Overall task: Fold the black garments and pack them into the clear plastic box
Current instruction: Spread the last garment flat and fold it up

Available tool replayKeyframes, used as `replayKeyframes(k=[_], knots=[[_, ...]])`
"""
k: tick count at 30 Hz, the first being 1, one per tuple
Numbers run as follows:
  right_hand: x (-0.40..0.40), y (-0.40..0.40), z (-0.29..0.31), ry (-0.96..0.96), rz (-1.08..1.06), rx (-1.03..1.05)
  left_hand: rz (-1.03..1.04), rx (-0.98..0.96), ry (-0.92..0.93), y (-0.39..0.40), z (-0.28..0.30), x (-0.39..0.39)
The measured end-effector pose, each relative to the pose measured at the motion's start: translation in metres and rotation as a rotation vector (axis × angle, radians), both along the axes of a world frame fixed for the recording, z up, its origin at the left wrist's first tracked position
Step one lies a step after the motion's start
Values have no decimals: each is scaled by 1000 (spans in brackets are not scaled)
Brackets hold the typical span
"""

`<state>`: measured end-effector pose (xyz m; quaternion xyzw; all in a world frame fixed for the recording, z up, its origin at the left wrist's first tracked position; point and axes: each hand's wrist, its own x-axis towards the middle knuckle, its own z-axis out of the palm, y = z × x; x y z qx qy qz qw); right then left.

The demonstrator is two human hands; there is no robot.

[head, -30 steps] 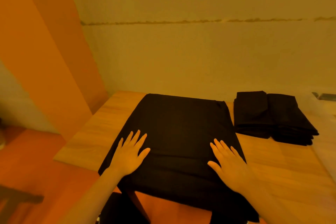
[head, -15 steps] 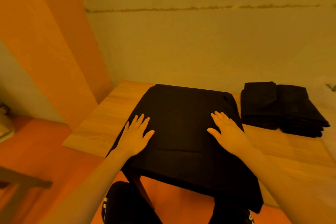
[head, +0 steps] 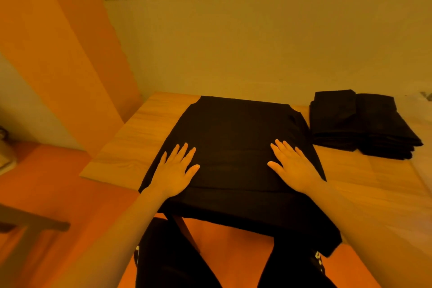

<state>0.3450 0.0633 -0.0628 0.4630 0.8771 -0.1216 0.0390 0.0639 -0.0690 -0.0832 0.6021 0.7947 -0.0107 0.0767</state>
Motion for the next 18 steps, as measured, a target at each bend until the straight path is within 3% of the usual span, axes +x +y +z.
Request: replayKeyframes(k=[2,4,7,9,10,12,13,16,18], knots=[[9,-13,11,172,-38,-75,20,155,-114,-14,5,-2],[31,-43,19,463,-160,-78,160,510,-284,-45,9,1],[74,-107,15,799,-444,-70,717,961,-514,-102,-10,11],[90,-136,-1,811,-491,-37,1113,975,-889,-119,-29,20],[93,-147,-9,809,-467,8,1215,932,-1126,-120,-37,25],[94,-163,-17,824,-403,100,1223,838,-1498,-117,-50,33],[94,-168,-20,839,-417,130,1152,794,-1594,-114,-51,36],[99,-175,-28,889,-612,56,943,700,-1611,-109,-47,41],[103,-173,-39,883,-763,-167,959,709,-1540,-107,-43,39]])
